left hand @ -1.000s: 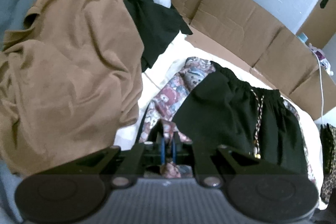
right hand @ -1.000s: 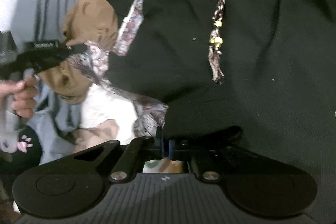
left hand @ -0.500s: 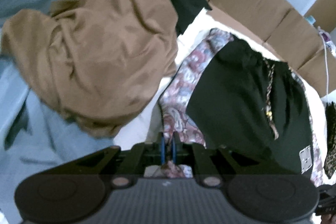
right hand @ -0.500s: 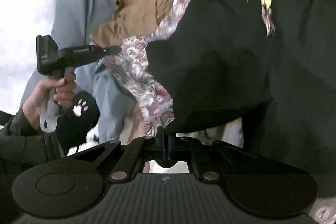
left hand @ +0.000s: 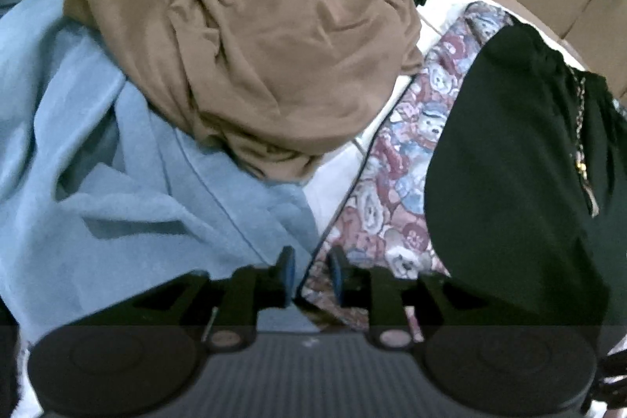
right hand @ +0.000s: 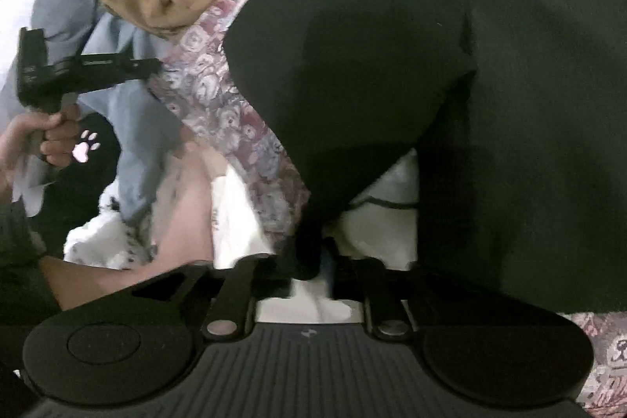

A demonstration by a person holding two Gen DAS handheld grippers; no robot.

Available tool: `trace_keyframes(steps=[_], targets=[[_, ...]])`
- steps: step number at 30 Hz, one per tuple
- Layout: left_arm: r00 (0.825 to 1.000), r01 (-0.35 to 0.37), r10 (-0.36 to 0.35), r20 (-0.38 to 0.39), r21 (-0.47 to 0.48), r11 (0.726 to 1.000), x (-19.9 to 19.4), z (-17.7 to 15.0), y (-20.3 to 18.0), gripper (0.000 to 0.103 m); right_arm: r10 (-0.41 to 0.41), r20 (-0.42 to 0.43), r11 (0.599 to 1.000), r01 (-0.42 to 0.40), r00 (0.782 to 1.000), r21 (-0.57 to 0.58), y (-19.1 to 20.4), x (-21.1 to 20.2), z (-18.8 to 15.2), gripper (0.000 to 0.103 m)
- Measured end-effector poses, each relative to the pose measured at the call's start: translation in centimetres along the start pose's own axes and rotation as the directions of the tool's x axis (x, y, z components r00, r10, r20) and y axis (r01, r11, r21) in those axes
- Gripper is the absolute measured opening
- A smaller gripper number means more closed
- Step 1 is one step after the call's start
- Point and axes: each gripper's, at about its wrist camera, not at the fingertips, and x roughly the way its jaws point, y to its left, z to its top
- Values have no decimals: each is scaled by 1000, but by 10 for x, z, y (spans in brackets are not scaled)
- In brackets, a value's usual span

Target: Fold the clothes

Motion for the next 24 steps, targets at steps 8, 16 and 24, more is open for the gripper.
trace_keyframes(steps=[8,16,24], targets=[[1000,-7,7,6,66,998,15,4,-5,32,6,43,997,-9,999,71,-12,1,-2,46],[999,-19,23,-29,127,992,46,-5,-10,34,36,64,995,-42,997,89,-10,21,-1,47],[998,26,-18,-63,121,992,42,-19,-6,28,78,23,992,-79,997,101,-9,32,-6,5]])
